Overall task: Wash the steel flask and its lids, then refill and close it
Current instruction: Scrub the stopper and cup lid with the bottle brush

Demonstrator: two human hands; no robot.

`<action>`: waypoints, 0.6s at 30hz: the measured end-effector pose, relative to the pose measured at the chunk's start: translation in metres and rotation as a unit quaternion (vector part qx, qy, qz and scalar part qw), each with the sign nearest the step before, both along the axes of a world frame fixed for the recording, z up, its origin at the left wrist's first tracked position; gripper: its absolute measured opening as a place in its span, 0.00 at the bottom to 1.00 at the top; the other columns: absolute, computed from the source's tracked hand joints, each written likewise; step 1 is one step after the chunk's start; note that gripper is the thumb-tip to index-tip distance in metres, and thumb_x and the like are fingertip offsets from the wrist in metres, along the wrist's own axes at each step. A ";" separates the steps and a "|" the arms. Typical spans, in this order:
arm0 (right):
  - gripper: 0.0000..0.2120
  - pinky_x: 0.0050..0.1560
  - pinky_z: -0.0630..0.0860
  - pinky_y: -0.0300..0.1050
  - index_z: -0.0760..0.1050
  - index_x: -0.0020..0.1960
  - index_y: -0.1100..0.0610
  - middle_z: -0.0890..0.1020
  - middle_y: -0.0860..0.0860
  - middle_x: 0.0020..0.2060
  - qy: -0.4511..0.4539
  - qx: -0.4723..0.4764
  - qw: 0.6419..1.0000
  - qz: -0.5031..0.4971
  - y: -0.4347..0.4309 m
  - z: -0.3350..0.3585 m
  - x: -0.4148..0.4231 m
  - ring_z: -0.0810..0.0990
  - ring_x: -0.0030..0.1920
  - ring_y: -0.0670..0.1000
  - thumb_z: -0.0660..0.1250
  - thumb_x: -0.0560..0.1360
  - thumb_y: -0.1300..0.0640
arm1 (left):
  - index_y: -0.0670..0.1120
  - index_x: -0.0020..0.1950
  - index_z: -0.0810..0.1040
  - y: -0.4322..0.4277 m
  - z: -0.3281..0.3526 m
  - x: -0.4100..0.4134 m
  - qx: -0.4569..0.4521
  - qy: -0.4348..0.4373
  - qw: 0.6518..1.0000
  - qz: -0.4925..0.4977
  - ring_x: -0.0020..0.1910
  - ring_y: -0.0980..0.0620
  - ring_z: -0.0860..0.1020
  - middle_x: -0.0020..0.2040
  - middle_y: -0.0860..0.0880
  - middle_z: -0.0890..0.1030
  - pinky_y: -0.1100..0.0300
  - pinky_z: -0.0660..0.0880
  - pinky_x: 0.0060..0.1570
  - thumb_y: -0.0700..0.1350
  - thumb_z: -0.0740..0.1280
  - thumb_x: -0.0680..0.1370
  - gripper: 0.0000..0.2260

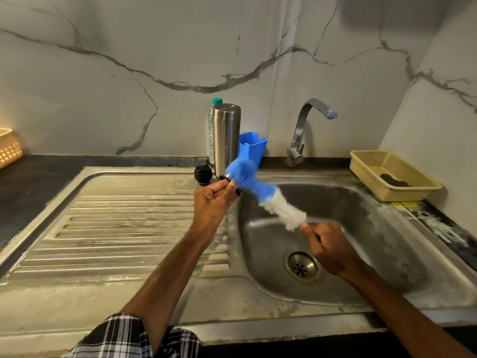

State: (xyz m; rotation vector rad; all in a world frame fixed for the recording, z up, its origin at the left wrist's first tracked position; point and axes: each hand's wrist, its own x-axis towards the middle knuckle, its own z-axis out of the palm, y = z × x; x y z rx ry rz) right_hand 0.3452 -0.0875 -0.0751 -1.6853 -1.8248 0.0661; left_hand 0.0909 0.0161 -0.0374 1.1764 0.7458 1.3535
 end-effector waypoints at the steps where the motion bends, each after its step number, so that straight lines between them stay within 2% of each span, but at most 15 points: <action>1: 0.25 0.30 0.60 0.48 0.65 0.28 0.54 0.66 0.46 0.21 -0.005 -0.004 1.000 0.001 0.000 -0.001 0.001 0.64 0.24 0.46 0.54 0.81 0.45 | 0.42 0.59 0.84 0.000 0.000 0.000 0.012 0.007 1.000 0.000 0.52 0.49 0.86 0.51 0.45 0.87 0.59 0.82 0.51 0.39 0.71 0.79 0.09; 4: 0.26 0.29 0.61 0.50 0.64 0.27 0.54 0.65 0.46 0.21 0.011 0.001 1.000 -0.015 0.001 -0.001 0.003 0.64 0.24 0.46 0.53 0.81 0.43 | 0.49 0.51 0.86 -0.001 -0.002 0.001 0.059 0.048 0.997 0.028 0.45 0.51 0.85 0.45 0.45 0.88 0.61 0.81 0.46 0.38 0.71 0.80 0.07; 7: 0.24 0.31 0.60 0.47 0.64 0.27 0.52 0.64 0.45 0.21 -0.025 -0.003 1.000 -0.005 0.001 -0.002 0.001 0.63 0.24 0.46 0.55 0.81 0.45 | 0.44 0.54 0.85 -0.001 -0.003 0.002 0.082 0.090 0.992 0.046 0.46 0.52 0.86 0.46 0.47 0.88 0.58 0.82 0.46 0.37 0.71 0.79 0.07; 10: 0.27 0.29 0.61 0.50 0.64 0.28 0.56 0.66 0.50 0.21 0.010 0.007 1.000 -0.009 0.000 0.000 0.001 0.63 0.23 0.46 0.53 0.81 0.42 | 0.50 0.51 0.86 0.002 -0.007 0.003 0.116 0.126 0.983 0.062 0.34 0.58 0.81 0.40 0.46 0.87 0.64 0.78 0.35 0.38 0.71 0.79 0.07; 14: 0.26 0.28 0.61 0.50 0.62 0.27 0.54 0.64 0.46 0.20 0.001 0.005 1.000 0.000 0.000 0.001 0.000 0.63 0.23 0.47 0.54 0.81 0.45 | 0.43 0.49 0.87 0.010 -0.013 0.003 0.137 0.182 0.970 0.088 0.30 0.48 0.78 0.36 0.39 0.84 0.56 0.77 0.33 0.39 0.72 0.79 0.04; 16: 0.25 0.27 0.59 0.47 0.61 0.27 0.51 0.64 0.45 0.20 0.024 0.009 1.000 -0.009 0.000 0.003 0.000 0.63 0.22 0.46 0.55 0.81 0.45 | 0.43 0.51 0.87 0.011 -0.015 0.003 0.162 0.201 0.961 0.096 0.29 0.49 0.73 0.34 0.38 0.82 0.57 0.72 0.31 0.40 0.72 0.80 0.05; 18: 0.24 0.27 0.58 0.45 0.62 0.27 0.50 0.63 0.45 0.20 0.014 0.004 1.000 0.007 -0.001 0.003 0.000 0.63 0.22 0.47 0.55 0.81 0.47 | 0.44 0.50 0.88 0.011 -0.015 0.003 0.186 0.220 0.952 0.105 0.30 0.52 0.78 0.34 0.42 0.84 0.56 0.78 0.33 0.39 0.72 0.79 0.04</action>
